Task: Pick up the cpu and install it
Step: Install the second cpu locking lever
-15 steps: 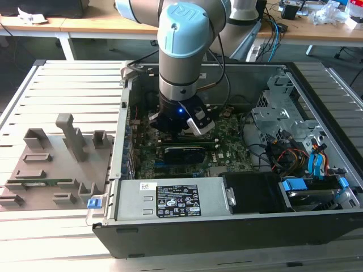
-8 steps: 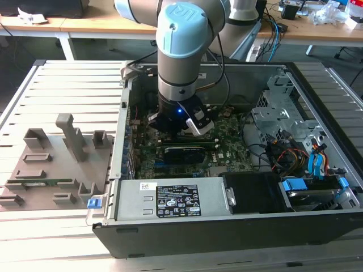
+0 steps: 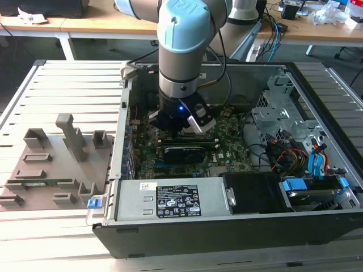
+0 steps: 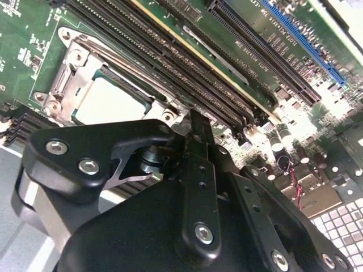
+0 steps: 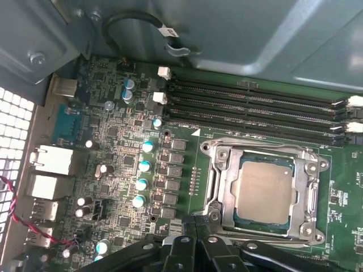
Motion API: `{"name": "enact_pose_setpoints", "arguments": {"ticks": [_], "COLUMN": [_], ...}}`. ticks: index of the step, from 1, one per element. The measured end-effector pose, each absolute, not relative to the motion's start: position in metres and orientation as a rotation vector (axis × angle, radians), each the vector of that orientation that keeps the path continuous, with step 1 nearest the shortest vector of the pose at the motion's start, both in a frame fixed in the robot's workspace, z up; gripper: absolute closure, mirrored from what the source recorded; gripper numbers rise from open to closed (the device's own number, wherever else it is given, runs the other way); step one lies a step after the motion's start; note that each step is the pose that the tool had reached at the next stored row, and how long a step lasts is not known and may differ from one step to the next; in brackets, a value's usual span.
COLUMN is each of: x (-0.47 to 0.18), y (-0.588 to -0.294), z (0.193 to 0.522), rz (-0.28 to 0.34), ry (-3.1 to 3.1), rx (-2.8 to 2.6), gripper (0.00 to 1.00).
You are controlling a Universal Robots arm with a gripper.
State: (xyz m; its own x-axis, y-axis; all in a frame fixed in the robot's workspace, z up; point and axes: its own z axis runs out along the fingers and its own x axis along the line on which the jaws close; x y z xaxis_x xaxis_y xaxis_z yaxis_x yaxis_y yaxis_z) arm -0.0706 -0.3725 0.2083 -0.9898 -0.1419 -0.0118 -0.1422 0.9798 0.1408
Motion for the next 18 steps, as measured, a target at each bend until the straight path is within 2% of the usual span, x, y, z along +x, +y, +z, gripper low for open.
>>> {"name": "enact_pose_setpoints", "arguments": {"ticks": [3,4,7,8,18], "x": [-0.069,-0.064,-0.061,-0.057,-0.006], "y": [-0.371,-0.357,-0.337,-0.335,-0.328], "z": [0.216,0.217,0.217,0.217,0.218], "rz": [0.218,0.127,0.032,0.019,0.007], "ry": [3.124,3.134,3.140,3.142,3.151], "rx": [-0.224,-0.225,-0.225,-0.225,-0.225], "gripper": [0.89,0.89,0.89,0.89,0.89]}}
